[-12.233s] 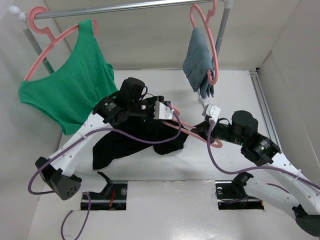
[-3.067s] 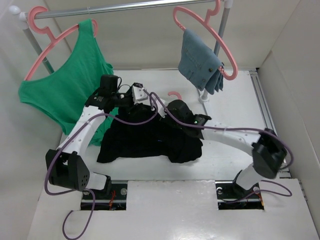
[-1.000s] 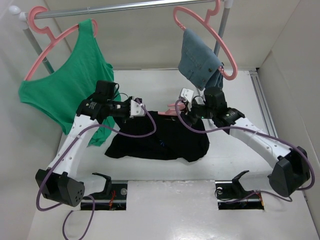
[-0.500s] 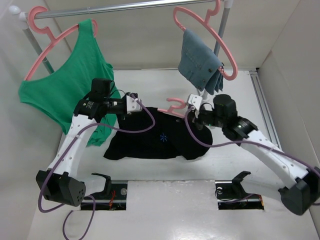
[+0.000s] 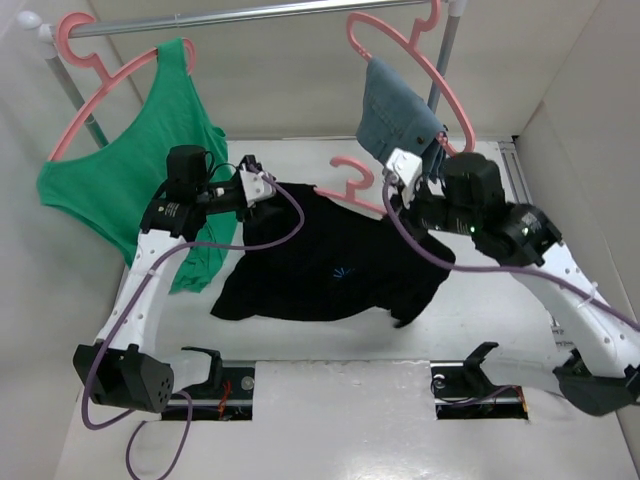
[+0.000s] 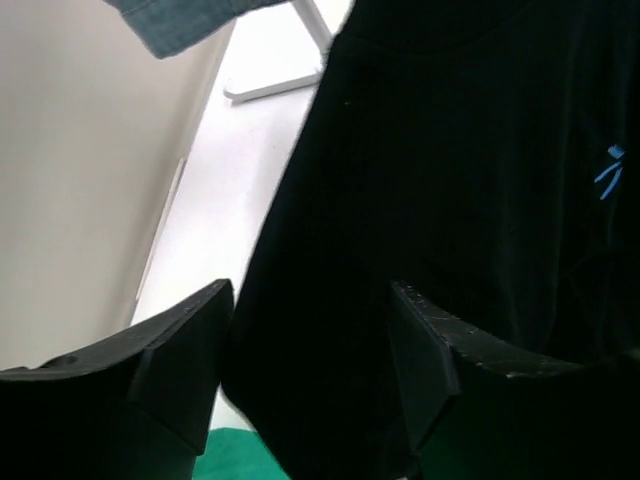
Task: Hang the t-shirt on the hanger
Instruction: Place tshirt on hanger, then hang the hanger with tshirt onto the clothesline
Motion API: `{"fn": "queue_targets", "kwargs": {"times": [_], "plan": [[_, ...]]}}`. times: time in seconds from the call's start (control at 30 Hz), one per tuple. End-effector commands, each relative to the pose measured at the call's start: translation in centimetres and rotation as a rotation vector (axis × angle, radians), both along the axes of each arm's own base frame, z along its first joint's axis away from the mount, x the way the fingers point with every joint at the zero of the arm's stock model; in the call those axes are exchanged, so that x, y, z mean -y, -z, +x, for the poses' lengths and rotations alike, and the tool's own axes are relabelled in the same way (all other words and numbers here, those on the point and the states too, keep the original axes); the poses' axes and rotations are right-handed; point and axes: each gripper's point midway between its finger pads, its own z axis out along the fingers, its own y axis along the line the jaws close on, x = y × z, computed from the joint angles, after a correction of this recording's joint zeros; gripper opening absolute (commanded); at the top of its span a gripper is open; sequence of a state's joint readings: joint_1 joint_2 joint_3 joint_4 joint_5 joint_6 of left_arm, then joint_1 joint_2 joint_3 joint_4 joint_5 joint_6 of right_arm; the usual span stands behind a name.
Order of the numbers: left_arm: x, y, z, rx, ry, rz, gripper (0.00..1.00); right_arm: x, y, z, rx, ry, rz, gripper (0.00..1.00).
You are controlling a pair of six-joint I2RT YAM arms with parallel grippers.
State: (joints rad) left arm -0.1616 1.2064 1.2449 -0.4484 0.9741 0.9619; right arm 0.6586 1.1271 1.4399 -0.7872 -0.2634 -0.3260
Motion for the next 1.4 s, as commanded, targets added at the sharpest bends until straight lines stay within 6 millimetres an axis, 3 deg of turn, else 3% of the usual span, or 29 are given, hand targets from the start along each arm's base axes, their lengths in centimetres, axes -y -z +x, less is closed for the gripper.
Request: {"fn": "queue_targets", "kwargs": {"times": [0.0, 0.03, 0.07, 0.1, 0.13, 0.17, 0.3, 0.37, 0.53, 0.73, 0.97, 1.1, 1.2, 1.37], "plan": [[0.0, -3.0, 0.3, 0.019, -0.056, -0.072, 0.63, 1.1, -7.3, 1.0, 0.065, 0.166, 0.065, 0.0], [-0.5, -3.8, 0.7, 0.03, -0.096, -0.09, 0.64, 1.5, -7.8, 0.5, 0.044, 0.178, 0.042, 0.0], [-0.6, -4.0, 1.3, 0.02, -0.13, -0.11, 0.66, 1.6, -10.9, 0.9, 0.075, 0.208, 0.089, 0.0], [-1.7, -5.8, 2.6, 0.084, -0.213, -0.144, 0.76, 1.9, -12.0, 1.1, 0.087, 0.225, 0.092, 0.0], [-2.0, -6.3, 2.7, 0.04, -0.277, -0.206, 0.94, 2.4, -13.1, 1.4, 0.104, 0.257, 0.091, 0.0], [-2.7, -7.2, 3.6, 0.05, -0.339, -0.24, 1.0, 2.5, -14.9, 1.7, 0.122, 0.272, 0.102, 0.0], [-5.6, -11.5, 5.6, 0.105, -0.569, -0.414, 1.0, 2.5, -17.8, 3.4, 0.177, 0.333, 0.131, 0.0], [-6.4, -14.7, 5.3, 0.167, -0.616, -0.493, 1.0, 2.5, -18.8, 4.2, 0.209, 0.359, 0.156, 0.0], [-6.0, -15.4, 3.9, 0.151, -0.585, -0.529, 1.0, 2.0, -23.5, 5.4, 0.338, 0.386, 0.307, 0.0], [-4.8, -12.1, 2.0, 0.098, -0.504, -0.503, 1.0, 1.8, -26.9, 8.2, 0.459, 0.482, 0.422, 0.0], [-5.0, -12.3, 1.1, 0.106, -0.51, -0.518, 1.0, 0.6, -25.5, 14.0, 0.489, 0.55, 0.405, 0.0], [-5.0, -12.0, 0.5, 0.104, -0.51, -0.517, 1.0, 0.2, -23.5, 17.5, 0.479, 0.62, 0.385, 0.0], [-5.1, -11.8, 0.2, 0.104, -0.51, -0.517, 1.0, 0.0, -23.3, 18.7, 0.488, 0.641, 0.405, 0.0], [-5.1, -11.3, -0.2, 0.097, -0.512, -0.514, 1.0, -1.4, -20.2, 21.0, 0.422, 0.647, 0.393, 0.0]]}}
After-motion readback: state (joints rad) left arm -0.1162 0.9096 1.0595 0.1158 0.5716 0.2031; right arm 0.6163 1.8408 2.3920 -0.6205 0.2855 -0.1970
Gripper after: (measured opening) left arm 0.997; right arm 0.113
